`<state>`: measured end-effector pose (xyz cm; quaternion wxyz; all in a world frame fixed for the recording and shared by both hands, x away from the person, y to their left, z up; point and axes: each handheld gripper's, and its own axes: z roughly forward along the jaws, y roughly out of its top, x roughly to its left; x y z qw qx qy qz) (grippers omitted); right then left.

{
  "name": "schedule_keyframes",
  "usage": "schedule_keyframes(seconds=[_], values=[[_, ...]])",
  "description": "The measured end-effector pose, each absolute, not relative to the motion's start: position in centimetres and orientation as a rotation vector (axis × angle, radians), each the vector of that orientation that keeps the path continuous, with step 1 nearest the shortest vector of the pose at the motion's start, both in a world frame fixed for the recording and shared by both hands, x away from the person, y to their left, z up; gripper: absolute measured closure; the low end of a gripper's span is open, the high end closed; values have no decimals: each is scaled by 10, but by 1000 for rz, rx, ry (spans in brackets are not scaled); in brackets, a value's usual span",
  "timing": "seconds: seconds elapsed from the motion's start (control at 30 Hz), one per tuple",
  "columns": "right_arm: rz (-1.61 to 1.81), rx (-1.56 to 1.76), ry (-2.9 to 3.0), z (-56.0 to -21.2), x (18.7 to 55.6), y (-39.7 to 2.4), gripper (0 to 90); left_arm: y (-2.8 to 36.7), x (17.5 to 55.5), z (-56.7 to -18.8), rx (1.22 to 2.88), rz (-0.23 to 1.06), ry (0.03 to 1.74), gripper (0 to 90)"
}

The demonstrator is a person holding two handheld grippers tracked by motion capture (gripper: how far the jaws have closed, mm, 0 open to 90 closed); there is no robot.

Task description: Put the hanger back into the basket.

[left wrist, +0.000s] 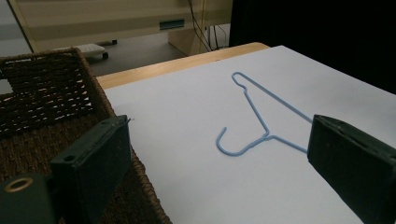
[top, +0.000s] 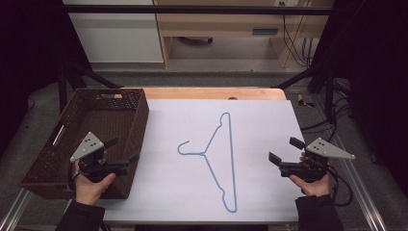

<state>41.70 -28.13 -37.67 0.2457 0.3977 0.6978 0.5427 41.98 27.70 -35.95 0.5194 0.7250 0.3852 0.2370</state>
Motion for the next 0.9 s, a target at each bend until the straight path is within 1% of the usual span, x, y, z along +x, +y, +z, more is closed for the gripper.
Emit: schedule_keyframes(seconds=[0.5,0.67,0.9], values=[[1429,1104,1932,-373,418,-268,47,279,419,-359,1744,578,920,63],[1410,1085,1964,-373,420,-258,50,278,419,-359,1750,580,919,63],[1364,1088,2013,-374,424,-234,58,277,418,-358,1744,584,917,63]])
